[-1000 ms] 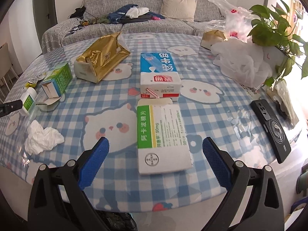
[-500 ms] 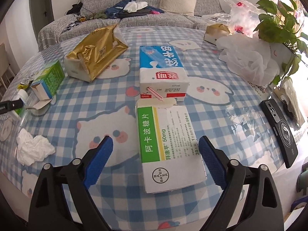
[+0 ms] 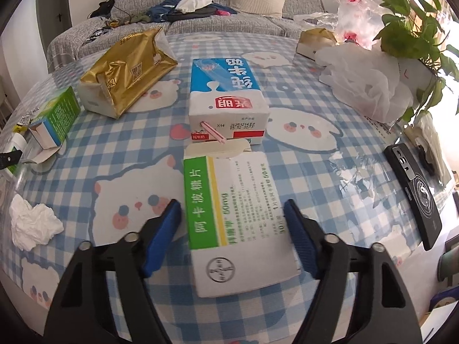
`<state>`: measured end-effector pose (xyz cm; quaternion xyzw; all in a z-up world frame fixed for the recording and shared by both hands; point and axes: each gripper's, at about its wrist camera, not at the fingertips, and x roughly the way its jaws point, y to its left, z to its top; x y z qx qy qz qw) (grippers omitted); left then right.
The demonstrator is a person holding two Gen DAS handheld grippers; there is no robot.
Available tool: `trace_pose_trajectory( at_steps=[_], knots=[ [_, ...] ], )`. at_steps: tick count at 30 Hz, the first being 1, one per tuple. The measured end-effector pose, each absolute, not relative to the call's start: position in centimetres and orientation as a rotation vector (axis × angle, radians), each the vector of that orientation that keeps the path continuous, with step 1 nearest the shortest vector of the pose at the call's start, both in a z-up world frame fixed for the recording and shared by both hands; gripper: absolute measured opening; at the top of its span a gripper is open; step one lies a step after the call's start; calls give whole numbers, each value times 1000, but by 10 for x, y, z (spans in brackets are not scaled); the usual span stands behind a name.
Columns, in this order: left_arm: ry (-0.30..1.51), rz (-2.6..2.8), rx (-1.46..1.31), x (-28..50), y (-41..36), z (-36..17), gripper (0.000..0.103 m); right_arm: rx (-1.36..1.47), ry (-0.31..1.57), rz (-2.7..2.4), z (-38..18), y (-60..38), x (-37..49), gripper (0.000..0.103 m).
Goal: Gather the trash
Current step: 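Grasp the white pill bottle with the left tool while the right tool grasps the white medicine box, then carry the white pill bottle and medicine box over the black bin with both tools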
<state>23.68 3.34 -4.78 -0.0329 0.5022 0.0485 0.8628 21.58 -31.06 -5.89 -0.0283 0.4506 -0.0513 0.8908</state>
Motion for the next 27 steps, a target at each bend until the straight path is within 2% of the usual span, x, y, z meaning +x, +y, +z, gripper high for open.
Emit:
trace_pose_trajectory(
  at_steps=[14,27],
  knots=[
    [1035,102,-61,222,30,-40,41,-44,922,-105,-51,-312,204,63],
    [983,83,-59,178,23,-14,41,-36,890,-100,-36,-312,172,63]
  ],
)
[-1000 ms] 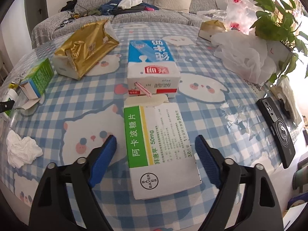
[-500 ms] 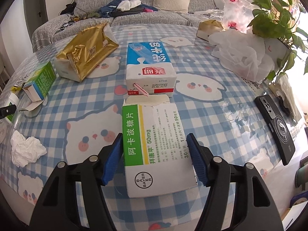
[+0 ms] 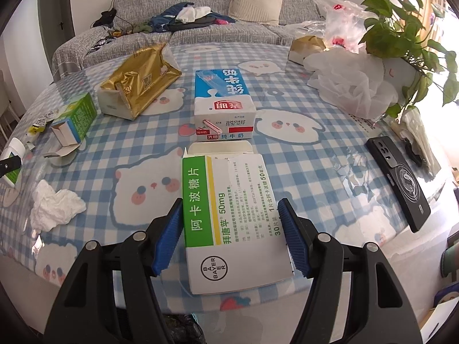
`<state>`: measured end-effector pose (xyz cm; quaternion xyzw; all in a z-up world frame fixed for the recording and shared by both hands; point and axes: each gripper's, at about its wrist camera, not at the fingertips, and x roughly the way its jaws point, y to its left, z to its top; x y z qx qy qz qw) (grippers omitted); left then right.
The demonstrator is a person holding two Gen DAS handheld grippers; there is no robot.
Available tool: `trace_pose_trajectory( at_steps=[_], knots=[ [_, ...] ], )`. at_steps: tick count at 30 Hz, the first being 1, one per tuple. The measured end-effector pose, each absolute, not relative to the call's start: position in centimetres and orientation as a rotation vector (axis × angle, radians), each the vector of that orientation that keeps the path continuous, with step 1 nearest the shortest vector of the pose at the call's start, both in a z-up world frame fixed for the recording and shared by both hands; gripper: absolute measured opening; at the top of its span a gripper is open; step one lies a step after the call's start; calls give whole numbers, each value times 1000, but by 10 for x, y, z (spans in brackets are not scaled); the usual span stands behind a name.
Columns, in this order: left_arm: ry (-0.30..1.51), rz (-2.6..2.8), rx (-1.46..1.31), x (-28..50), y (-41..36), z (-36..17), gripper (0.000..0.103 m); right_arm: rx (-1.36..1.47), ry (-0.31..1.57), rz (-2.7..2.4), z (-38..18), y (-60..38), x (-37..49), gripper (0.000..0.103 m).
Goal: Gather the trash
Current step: 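Carry the white pill bottle and medicine box over the black bin with both tools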
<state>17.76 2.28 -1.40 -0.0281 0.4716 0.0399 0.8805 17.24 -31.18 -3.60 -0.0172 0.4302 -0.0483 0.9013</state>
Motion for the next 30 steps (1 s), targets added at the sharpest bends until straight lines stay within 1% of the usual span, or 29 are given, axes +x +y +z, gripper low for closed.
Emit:
trace_pose_trajectory(
  at_steps=[30],
  knots=[
    [949,34,-46,52,12,-4,41,21,809,-58,-6,-301,80,63]
  ],
)
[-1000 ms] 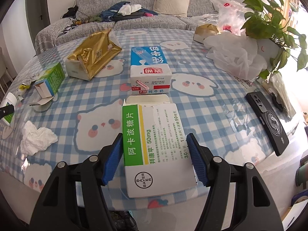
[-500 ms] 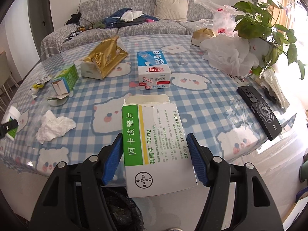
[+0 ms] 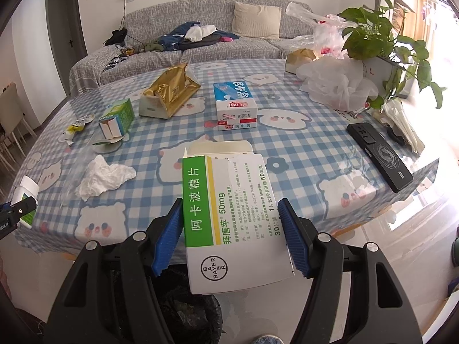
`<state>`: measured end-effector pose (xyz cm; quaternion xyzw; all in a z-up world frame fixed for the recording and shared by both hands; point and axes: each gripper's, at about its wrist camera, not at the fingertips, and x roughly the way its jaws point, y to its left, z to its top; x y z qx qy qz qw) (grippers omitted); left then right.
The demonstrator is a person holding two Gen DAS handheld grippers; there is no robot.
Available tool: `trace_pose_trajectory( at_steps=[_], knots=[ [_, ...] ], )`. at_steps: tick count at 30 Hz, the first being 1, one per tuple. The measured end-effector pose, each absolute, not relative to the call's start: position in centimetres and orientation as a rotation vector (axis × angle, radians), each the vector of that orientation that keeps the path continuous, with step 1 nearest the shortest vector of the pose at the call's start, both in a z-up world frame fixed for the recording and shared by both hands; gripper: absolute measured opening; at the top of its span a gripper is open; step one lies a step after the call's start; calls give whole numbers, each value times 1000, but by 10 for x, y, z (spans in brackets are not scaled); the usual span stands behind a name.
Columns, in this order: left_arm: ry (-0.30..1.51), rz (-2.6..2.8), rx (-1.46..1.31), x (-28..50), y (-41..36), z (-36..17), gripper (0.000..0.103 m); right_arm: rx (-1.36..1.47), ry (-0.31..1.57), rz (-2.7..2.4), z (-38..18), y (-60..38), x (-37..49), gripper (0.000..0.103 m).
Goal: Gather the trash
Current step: 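Carry the white pill bottle and medicine box over the black bin with both tools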
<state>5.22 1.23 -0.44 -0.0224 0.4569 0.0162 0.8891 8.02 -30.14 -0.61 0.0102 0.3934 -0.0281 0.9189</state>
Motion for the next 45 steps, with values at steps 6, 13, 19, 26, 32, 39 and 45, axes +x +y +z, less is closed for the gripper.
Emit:
trace_pose_trajectory(
  at_steps=[6,13,19,26,32,39,45],
  knots=[
    [953,30,-60,34,14,-11,41,31,815,-51,-11,-300,65,63],
    [916,11,-84,4,15,-19,41,35,828,-41,-22,-294,41,63],
    [919,10,-97,-20,15,-31,41,30,841,-37,-34,-285,18,63],
    [932,6,-113,-47,15,-51,41,16,873,-11,-52,-273,-3,63],
    [959,17,-132,-61,17,-76,41,8,910,-11,-73,-264,-17,63],
    [951,43,-119,-65,21,-102,41,-10,961,0,-101,-249,-23,63],
    [975,38,-103,-66,22,-125,41,-43,987,13,-120,-235,-25,63]
  ],
)
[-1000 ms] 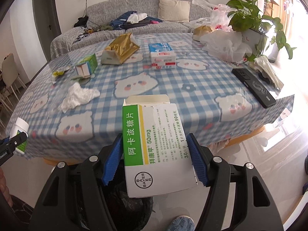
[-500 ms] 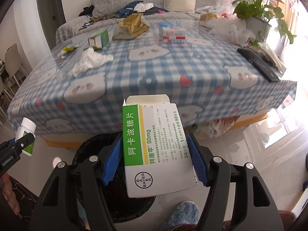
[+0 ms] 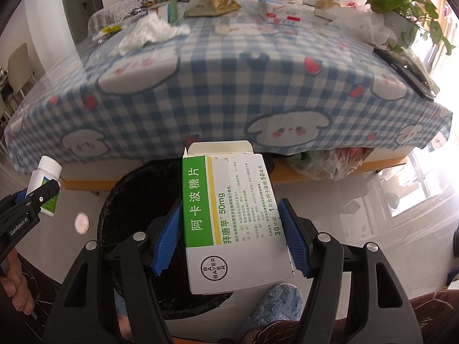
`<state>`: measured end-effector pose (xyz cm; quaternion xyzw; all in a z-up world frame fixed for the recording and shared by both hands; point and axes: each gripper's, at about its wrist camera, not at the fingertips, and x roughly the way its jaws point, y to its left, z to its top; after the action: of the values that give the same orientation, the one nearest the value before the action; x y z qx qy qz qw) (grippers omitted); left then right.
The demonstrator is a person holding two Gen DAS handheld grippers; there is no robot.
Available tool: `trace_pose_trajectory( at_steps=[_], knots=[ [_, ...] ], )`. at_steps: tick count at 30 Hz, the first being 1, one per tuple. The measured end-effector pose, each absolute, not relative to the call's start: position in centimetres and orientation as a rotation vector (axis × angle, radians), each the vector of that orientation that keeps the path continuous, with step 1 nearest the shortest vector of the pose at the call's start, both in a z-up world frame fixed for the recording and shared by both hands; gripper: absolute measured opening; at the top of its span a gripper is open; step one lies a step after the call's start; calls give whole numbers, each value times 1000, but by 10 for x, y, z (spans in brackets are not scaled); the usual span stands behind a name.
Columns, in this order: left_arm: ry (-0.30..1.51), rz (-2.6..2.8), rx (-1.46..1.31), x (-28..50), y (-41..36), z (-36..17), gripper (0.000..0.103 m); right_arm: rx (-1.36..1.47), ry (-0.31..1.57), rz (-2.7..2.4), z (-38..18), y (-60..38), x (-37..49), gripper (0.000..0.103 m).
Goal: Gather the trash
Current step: 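Carry the white pill bottle and medicine box over the black bin with both tools, then open the right tool to drop the medicine box into the bin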
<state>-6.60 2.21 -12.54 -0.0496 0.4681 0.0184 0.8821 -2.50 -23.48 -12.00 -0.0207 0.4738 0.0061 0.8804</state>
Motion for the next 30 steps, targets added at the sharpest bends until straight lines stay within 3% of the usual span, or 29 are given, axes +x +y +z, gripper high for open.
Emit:
trace_pose_trajectory(
  at_steps=[25,30],
  knots=[
    [988,90,-158,-82,52,-144,41,-124,1042,150,-159,-158,-14,63],
    [994,82,-153,-80,48,-146,41,-135,1046,161,-163,-153,-11,68]
  ],
)
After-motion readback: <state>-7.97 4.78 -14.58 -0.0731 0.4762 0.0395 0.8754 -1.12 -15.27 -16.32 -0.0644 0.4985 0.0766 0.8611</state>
